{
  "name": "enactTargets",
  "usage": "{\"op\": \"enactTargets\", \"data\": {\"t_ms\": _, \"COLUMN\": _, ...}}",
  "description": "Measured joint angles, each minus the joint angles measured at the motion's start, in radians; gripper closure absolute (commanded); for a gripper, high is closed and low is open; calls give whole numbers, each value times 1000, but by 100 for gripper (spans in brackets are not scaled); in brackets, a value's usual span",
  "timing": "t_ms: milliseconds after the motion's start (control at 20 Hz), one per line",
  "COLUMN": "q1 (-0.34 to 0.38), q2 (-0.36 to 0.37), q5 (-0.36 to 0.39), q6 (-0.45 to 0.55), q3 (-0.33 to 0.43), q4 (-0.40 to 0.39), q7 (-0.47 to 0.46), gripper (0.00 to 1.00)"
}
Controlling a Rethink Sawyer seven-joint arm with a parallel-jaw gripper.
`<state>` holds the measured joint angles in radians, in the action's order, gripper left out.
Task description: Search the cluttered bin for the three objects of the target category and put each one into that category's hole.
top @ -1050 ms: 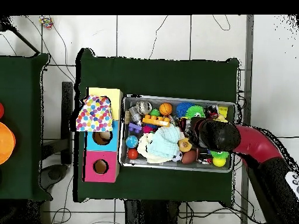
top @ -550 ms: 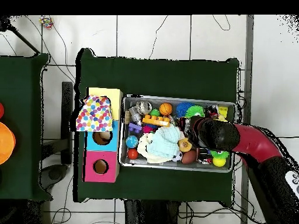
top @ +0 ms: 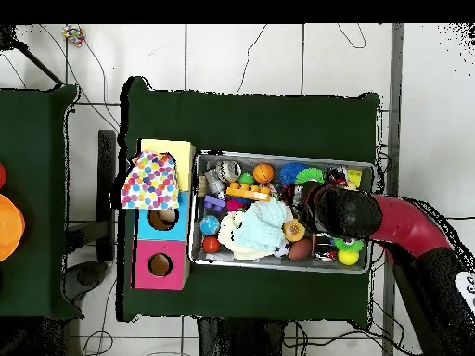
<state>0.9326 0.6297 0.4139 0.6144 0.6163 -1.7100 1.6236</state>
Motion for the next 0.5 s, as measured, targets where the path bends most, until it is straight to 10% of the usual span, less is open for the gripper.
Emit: {"op": "enactTargets", "data": {"t_ms": 500, "q1": 41, "q2": -10, "q5": -54, "q6": -16, "q3": 53, "q4": -14, "q7": 0, "gripper": 0}}
